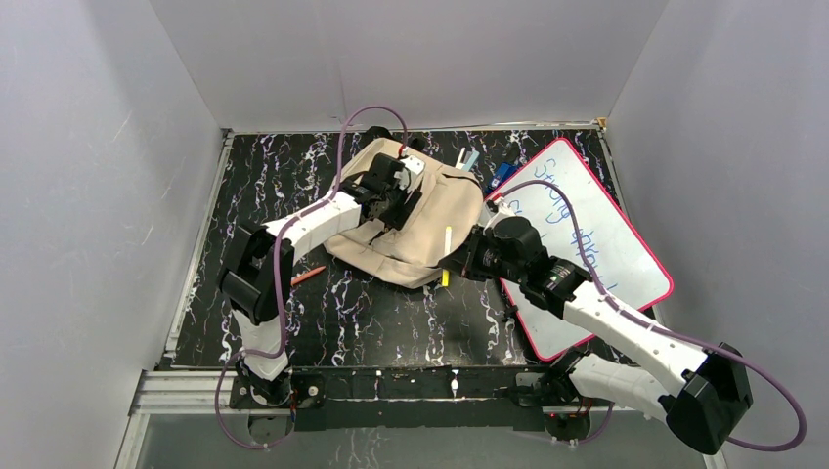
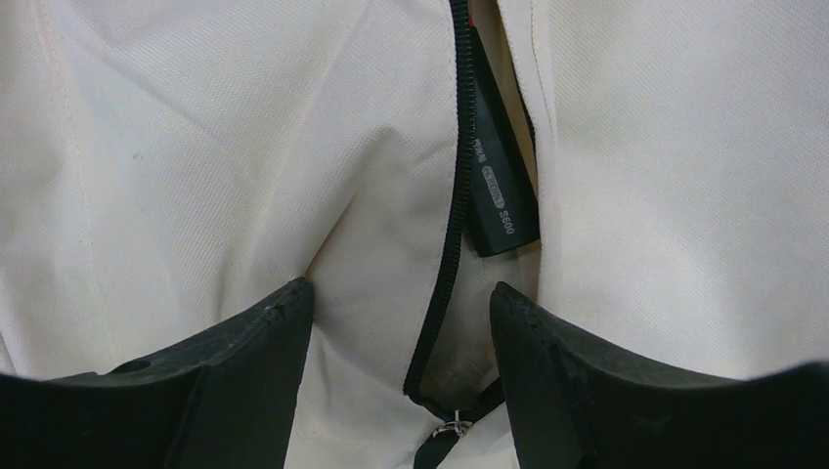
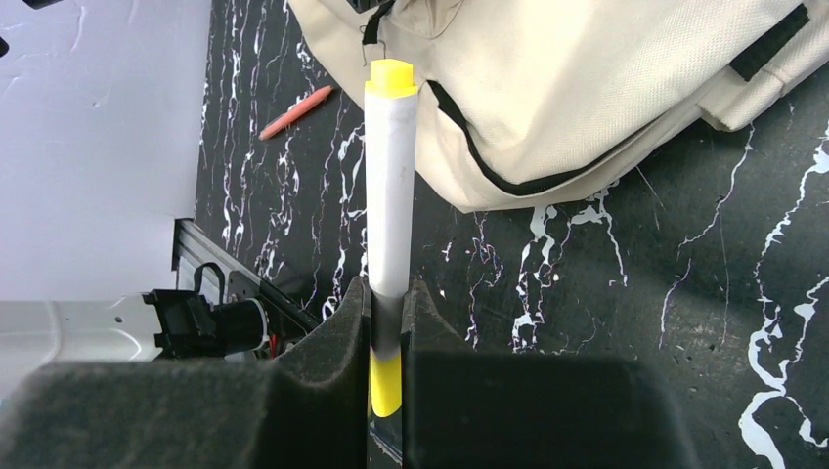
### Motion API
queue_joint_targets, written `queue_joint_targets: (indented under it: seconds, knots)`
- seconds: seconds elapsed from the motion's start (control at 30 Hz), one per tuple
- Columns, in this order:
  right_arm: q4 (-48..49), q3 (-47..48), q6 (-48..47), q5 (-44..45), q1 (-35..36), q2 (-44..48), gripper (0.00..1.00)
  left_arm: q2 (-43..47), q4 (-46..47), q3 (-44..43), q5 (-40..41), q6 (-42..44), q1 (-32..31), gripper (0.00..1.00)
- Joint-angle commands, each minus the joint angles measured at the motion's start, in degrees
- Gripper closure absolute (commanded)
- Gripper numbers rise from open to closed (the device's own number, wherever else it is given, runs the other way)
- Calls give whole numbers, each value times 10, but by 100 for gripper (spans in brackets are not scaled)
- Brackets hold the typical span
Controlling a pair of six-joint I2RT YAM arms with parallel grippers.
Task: Pack the student bag
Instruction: Place the stationery in the student bag.
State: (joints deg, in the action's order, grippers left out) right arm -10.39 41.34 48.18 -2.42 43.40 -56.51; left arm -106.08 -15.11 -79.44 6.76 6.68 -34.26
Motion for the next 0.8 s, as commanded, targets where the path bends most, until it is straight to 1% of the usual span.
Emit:
queue_joint_targets:
  seconds: [0.0,0.2,0.33,0.4,0.6,0.67,0.77]
  knots:
    - [26,4,8,-11,-1,-2,100,31,0,5,42,20,-9,38]
    - [24,4,8,-6,-2,3,100,27,35,4,186,52,-9,56]
    - [25,6,8,-4,-1,1,100,34,71,15,240,76,-9,67]
    - [27,7,9,-4,-1,-1,100,43,84,22,248,76,-9,73]
    - [78,12,34,-14,-1,-29,100,86,109,45,217,42,-9,81]
    - [94,23,50,-13,-1,-50,100,101,120,57,199,29,-9,83]
    - [96,54,72,1,-1,-90,100,125,147,80,183,15,-9,90]
